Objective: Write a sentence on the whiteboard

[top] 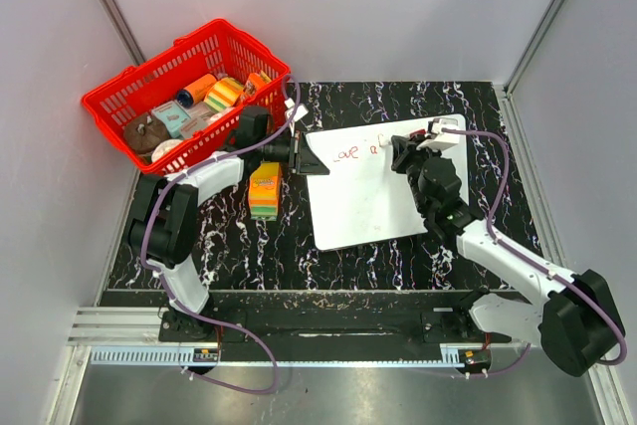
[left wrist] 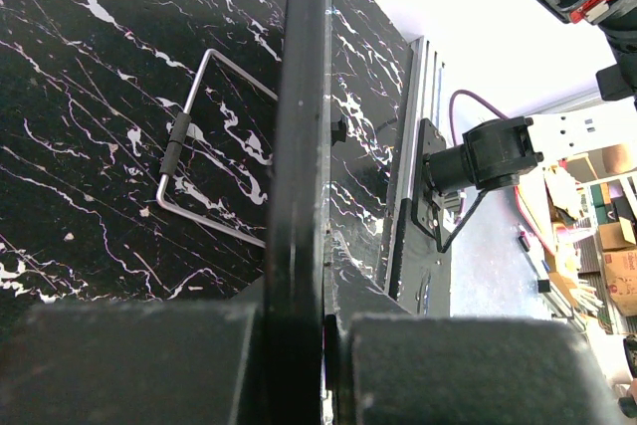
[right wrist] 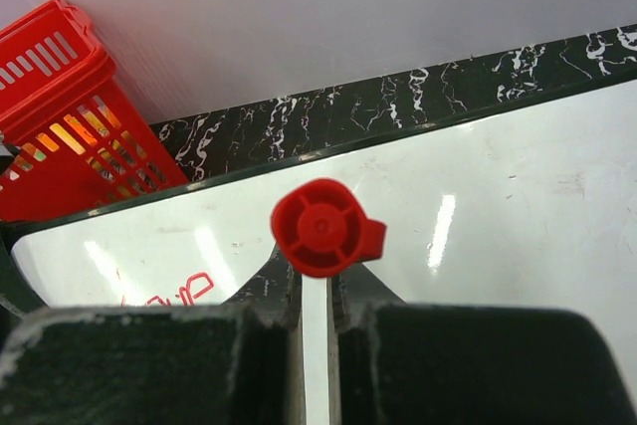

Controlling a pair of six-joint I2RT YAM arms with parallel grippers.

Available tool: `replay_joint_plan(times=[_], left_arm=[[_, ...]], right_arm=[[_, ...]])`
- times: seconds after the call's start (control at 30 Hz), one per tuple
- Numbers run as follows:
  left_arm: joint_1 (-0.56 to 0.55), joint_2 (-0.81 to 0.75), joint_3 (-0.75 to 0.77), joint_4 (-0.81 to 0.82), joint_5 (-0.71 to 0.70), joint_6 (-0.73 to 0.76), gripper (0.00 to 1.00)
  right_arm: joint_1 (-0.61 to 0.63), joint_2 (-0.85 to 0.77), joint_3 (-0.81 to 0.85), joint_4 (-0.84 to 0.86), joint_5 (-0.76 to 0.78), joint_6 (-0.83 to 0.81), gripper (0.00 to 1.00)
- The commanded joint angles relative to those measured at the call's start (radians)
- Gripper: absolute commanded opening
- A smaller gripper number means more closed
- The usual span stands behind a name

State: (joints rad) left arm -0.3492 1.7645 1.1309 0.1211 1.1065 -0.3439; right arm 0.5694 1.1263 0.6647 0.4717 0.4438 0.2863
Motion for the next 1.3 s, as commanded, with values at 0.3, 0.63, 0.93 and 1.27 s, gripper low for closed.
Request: replay_joint_plan(times=[0.3,0.63,0.93,1.27], left_arm=[[-0.019,0.033,0.006,-0.015,-0.171,0.220,0.00],[-0.019,0.033,0.006,-0.018,-0.174,0.223,0.00],[-0.020,0.035,0.010,-0.023,-0.175,0.223,0.00],[-0.022,0.032,0.009,-0.024,-0.180,0.227,0.00]], right_arm=[[-0.003,-0.051,-0.042,-0.062,-0.034,0.017,0.00],[-0.003,-0.063,-0.022,-0.064,0.019,-0.002,0.00],[-0.003,-0.106,-0.004,0.005,0.033,-0.024,0.00],[-0.003,-0.063,0.055,0.042,0.075,-0.070,0.00]])
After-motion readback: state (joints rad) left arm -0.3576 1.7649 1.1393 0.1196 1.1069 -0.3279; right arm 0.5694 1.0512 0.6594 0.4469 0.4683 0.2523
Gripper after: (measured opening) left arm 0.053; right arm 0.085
